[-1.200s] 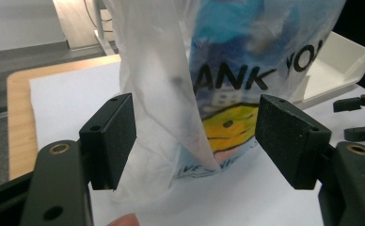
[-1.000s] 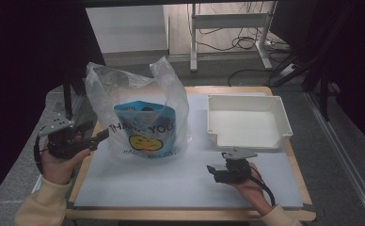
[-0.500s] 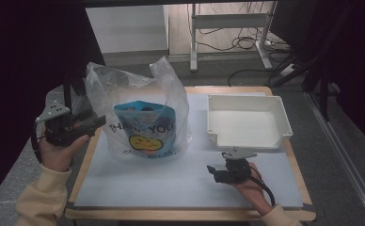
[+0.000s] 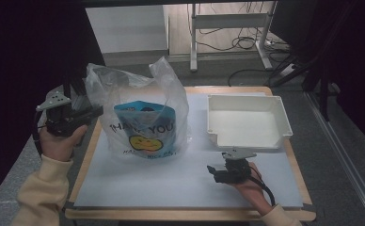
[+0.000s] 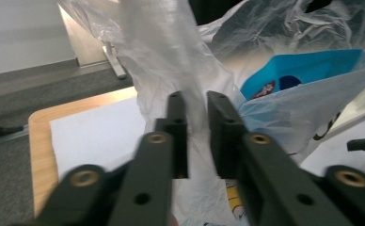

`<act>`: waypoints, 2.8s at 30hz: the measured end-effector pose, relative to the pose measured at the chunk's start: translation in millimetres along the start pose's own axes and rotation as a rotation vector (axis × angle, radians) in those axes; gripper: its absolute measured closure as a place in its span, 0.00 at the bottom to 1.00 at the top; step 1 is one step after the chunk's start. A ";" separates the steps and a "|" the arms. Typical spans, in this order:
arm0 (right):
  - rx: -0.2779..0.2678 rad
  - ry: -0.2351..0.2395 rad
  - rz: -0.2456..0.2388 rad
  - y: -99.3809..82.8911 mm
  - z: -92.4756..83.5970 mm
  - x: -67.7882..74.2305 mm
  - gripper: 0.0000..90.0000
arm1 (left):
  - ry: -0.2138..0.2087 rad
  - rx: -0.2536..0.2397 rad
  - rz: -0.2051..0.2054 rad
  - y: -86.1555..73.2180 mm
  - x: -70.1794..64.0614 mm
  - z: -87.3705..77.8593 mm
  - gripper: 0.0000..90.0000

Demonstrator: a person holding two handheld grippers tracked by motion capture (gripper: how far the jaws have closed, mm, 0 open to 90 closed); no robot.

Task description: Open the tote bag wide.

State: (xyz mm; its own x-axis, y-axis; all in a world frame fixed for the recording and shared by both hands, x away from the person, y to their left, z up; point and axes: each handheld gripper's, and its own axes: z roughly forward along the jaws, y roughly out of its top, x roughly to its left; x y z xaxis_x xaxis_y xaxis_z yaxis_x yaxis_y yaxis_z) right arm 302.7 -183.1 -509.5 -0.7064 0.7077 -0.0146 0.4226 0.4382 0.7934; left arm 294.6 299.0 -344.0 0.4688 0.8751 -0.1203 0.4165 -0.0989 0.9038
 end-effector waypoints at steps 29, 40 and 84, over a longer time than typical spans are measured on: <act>-0.157 0.023 -0.021 59.0 -26.0 -7.7 0.33 | -0.069 -0.030 0.024 -4.0 0.6 -8.7 0.99; -0.211 0.064 -0.028 106.5 -31.6 -15.5 0.38 | -0.076 -0.036 0.024 -3.1 -1.4 -9.5 0.99; -0.242 0.170 -0.089 202.1 -19.3 -2.7 0.40 | -0.080 -0.033 0.026 0.5 -3.1 -8.9 0.98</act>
State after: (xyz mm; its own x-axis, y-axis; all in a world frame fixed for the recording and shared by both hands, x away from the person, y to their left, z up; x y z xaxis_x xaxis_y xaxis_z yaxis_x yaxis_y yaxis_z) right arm 379.0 -107.1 -337.4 -0.8282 0.5604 -0.0046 0.2217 0.3351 0.9157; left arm 286.4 300.5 -339.5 0.5404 0.8316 -0.1279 0.3783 -0.1044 0.9198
